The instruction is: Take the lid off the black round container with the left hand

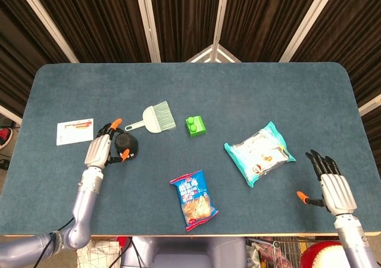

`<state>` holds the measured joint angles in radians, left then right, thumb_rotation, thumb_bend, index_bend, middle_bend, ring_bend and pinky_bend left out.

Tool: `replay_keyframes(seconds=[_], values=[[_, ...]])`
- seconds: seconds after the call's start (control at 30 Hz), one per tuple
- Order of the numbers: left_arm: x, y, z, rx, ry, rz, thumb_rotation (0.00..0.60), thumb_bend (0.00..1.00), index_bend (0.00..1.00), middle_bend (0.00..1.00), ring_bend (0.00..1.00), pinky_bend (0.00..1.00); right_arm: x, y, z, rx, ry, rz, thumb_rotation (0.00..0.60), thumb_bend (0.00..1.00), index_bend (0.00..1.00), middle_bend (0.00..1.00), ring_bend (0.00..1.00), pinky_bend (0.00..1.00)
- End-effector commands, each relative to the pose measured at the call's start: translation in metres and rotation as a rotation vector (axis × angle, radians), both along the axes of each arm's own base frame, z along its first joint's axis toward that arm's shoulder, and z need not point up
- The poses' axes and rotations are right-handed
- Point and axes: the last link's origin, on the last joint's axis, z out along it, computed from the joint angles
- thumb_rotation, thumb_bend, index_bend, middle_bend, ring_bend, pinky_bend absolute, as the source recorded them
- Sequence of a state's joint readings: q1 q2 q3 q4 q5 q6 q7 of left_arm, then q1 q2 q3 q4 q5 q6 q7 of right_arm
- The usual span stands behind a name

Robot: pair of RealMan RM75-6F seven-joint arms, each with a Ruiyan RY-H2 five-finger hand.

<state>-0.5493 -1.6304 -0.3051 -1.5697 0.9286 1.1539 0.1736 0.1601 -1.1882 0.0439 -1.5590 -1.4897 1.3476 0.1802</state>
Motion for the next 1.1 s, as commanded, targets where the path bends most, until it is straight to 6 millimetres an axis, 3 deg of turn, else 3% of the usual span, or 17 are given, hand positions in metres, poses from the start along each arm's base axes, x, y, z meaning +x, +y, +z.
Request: replay_keyframes(seconds=[0.03,0.53,1.1], values=[[0.016,-0.002,0.016,0.022,-0.033,-0.048,0.600,0.58,0.10,0.38,0.00,0.00,0.001,0.001,0.000,0.000,0.000,0.001,0.600,0.21,0.00,0.03,0.11,0.04],[0.060,0.000,-0.004,-0.057,0.039,-0.144,0.600,0.57,0.11,0.35,0.00,0.00,0.000,0.001,0.003,-0.001,-0.014,0.005,0.600,0.21,0.00,0.03,0.11,0.04],[0.058,0.008,-0.056,-0.137,0.071,-0.115,0.600,0.56,0.11,0.31,0.00,0.00,-0.002,0.000,0.003,0.002,-0.019,0.000,0.600,0.21,0.00,0.03,0.11,0.04]])
